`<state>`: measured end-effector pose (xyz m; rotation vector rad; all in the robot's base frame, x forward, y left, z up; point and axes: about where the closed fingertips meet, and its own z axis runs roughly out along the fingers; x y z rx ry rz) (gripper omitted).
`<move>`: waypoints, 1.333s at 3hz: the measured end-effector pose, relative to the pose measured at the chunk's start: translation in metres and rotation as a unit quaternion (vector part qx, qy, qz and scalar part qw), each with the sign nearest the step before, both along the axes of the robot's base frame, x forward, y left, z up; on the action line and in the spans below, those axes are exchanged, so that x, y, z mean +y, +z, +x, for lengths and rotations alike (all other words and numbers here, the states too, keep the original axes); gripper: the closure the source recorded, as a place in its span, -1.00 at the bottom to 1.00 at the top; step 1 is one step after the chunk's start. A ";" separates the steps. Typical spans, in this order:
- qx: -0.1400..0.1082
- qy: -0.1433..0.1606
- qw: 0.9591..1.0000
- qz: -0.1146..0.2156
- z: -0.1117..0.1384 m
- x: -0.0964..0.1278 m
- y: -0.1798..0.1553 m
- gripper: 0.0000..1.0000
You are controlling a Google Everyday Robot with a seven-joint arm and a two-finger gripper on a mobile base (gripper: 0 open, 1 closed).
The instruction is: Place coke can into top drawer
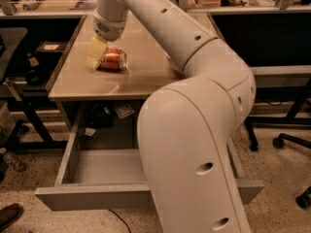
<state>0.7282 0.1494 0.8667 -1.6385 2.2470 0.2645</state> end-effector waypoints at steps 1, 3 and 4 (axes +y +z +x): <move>-0.002 -0.008 1.000 -0.004 0.012 0.000 -0.005 -1.00; 0.010 -0.018 1.000 -0.006 0.026 0.001 -0.025 -1.00; 0.018 -0.018 1.000 -0.006 0.029 0.004 -0.034 -1.00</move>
Offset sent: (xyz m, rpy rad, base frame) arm 0.0314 -0.0068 -0.0170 -0.0177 0.0237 -0.0464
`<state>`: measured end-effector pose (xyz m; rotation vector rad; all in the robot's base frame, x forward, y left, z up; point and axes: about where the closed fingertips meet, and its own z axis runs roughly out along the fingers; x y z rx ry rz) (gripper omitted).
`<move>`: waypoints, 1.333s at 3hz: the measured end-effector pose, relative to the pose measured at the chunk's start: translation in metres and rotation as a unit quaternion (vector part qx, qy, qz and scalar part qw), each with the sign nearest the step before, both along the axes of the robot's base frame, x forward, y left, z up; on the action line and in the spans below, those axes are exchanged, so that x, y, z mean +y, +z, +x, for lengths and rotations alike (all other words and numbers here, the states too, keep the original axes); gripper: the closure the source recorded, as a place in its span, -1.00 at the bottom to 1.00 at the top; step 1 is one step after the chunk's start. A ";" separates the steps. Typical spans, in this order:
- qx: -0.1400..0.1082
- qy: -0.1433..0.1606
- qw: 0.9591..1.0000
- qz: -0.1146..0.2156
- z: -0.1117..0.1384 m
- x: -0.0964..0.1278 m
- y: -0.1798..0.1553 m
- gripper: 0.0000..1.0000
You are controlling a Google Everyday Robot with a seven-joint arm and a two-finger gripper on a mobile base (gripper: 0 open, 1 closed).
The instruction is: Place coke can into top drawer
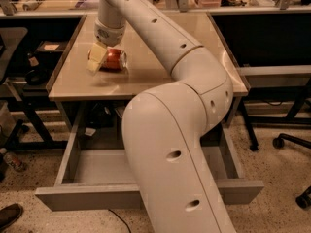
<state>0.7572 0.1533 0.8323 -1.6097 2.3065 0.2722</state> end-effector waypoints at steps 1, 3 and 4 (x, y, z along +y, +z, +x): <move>0.001 0.000 1.000 0.000 0.000 0.000 -0.001 -0.92; 0.001 0.000 1.000 0.000 0.000 0.000 -0.001 -0.08; 0.001 0.000 1.000 0.000 0.000 0.000 -0.001 0.38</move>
Offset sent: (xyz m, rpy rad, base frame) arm 0.0003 0.0003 -0.0008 0.0002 0.0011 -0.0001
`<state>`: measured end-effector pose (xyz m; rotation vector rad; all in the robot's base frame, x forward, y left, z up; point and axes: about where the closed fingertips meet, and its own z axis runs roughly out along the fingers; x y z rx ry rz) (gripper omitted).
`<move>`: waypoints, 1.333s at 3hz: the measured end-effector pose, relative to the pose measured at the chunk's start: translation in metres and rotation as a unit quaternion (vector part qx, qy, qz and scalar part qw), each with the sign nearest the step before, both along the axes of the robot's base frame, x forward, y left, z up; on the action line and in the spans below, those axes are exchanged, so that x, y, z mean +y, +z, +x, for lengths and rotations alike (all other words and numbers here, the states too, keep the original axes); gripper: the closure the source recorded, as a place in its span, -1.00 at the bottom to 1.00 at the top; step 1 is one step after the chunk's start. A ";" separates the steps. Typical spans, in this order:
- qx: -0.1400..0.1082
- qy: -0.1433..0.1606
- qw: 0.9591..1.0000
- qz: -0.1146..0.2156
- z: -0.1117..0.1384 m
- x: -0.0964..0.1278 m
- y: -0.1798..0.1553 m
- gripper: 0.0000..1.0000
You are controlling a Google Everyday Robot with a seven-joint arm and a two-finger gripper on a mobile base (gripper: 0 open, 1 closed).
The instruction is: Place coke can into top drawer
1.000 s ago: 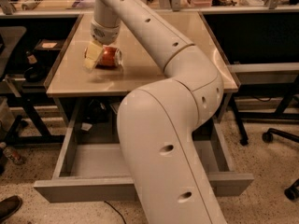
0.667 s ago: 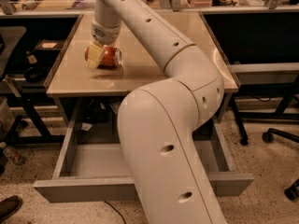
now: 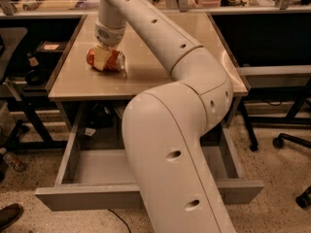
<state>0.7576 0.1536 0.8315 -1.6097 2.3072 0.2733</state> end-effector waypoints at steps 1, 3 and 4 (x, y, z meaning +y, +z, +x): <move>0.000 0.000 1.000 0.000 0.000 0.000 0.000 0.85; 0.002 -0.022 1.000 -0.005 -0.019 -0.020 0.009 1.00; 0.013 -0.051 0.999 -0.009 -0.049 -0.044 0.014 1.00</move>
Offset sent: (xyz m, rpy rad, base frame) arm -0.0204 -0.0120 0.0096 -0.0139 -0.0047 0.0007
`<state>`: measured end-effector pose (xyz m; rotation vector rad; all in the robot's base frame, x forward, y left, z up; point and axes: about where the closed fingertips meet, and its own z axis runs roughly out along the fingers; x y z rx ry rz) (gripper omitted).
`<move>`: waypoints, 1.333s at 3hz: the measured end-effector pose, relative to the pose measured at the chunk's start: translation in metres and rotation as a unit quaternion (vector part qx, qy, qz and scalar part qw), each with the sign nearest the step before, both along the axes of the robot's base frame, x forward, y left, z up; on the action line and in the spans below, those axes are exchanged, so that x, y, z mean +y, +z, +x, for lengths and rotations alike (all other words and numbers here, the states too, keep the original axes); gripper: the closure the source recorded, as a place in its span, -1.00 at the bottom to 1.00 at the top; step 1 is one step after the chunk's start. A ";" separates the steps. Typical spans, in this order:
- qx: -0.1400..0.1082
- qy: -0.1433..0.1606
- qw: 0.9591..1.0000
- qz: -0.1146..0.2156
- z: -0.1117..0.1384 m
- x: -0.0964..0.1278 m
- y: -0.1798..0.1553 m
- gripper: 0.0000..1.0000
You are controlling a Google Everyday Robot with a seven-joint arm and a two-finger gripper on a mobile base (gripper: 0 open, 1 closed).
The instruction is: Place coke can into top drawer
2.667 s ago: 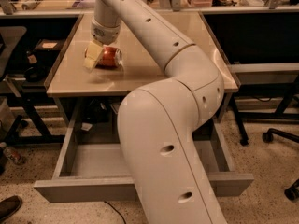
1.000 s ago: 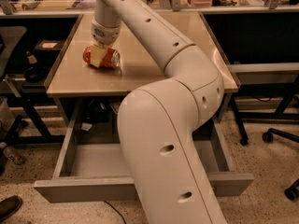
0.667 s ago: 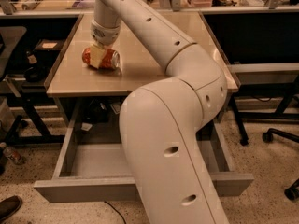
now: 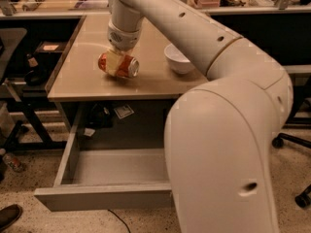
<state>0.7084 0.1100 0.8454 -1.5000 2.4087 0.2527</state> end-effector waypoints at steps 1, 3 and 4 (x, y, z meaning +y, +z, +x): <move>0.014 -0.022 1.000 -0.002 -0.038 -0.020 0.001 1.00; 0.036 -0.053 0.998 -0.005 -0.100 -0.051 0.004 1.00; 0.042 -0.059 0.997 -0.002 -0.123 -0.060 0.005 1.00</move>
Offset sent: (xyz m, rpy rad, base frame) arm -0.1146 -0.0634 0.0081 -0.0122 0.0753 -0.1290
